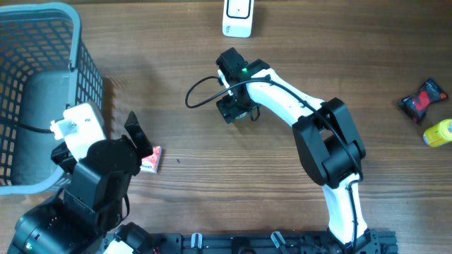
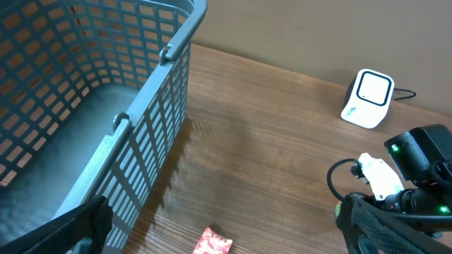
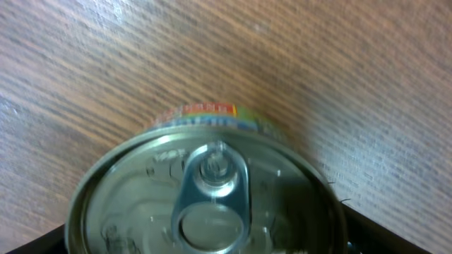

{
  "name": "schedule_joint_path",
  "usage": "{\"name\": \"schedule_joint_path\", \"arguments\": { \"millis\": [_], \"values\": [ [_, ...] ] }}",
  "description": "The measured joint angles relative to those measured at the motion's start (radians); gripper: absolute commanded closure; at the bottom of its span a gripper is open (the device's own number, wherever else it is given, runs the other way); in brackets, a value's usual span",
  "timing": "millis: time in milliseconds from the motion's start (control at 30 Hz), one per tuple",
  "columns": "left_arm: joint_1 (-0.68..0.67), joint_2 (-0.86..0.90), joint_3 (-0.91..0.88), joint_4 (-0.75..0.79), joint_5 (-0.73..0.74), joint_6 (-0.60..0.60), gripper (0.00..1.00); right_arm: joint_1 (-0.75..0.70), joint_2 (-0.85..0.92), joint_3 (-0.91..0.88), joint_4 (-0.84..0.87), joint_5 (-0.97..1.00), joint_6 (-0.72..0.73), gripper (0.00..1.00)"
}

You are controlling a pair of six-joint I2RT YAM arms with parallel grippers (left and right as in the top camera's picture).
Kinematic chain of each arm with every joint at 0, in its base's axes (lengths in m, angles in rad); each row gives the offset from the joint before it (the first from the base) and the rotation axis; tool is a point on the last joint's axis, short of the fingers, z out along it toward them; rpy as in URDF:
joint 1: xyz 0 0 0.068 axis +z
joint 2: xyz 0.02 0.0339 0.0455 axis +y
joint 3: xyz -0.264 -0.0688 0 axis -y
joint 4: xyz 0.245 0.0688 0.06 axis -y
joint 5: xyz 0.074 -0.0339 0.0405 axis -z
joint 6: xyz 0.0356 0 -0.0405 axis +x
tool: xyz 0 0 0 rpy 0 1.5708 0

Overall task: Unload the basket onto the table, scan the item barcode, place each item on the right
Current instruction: 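Hold the tin can with the right gripper and tilt it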

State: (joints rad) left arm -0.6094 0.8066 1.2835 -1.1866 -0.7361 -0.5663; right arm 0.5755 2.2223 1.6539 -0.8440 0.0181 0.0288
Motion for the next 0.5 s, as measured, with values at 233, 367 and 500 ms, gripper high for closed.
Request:
{"name": "schedule_joint_path", "arguments": {
  "millis": [233,367,500],
  "values": [
    [0.000,0.000,0.000,0.000,0.000,0.000,0.00,0.000,0.002,0.000,0.050,-0.028,0.047,0.09],
    [0.000,0.000,0.000,0.000,0.000,0.000,0.00,0.000,0.005,0.004,0.053,-0.040,0.074,0.17],
    [0.000,0.000,0.000,-0.011,0.000,0.000,0.00,-0.001,0.014,0.018,0.040,-0.040,0.089,0.24]
  ]
}}
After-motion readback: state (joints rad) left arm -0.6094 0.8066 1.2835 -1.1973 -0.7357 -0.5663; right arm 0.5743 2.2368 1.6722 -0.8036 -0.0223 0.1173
